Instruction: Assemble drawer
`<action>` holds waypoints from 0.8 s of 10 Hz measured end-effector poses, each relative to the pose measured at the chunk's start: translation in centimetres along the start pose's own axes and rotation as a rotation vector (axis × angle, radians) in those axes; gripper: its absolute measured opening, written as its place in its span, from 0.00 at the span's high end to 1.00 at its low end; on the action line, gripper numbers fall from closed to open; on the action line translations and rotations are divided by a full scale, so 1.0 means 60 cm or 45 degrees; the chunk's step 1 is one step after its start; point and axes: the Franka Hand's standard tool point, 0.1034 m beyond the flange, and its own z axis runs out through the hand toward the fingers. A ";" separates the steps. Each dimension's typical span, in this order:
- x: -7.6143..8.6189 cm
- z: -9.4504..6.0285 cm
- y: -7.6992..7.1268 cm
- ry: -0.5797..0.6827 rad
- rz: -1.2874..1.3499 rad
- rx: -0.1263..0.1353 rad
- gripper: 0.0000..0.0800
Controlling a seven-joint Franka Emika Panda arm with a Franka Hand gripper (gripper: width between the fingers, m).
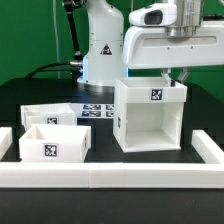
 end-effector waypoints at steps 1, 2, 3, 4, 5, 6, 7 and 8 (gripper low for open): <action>0.020 0.000 0.004 0.021 -0.008 0.003 0.95; 0.044 0.000 0.009 0.057 -0.015 0.007 0.95; 0.061 0.000 0.012 0.083 -0.010 0.009 0.95; 0.077 0.000 0.015 0.112 -0.011 0.011 0.95; 0.089 0.000 0.018 0.128 -0.008 0.012 0.95; 0.101 0.000 0.022 0.137 -0.011 0.011 0.95; 0.118 -0.001 0.025 0.151 -0.010 0.013 0.95; 0.132 0.000 0.024 0.162 -0.010 0.015 0.95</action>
Offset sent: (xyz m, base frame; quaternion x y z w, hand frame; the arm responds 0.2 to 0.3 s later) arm 0.0371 -0.0101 -0.0203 -0.0111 0.0266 -0.0046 0.9996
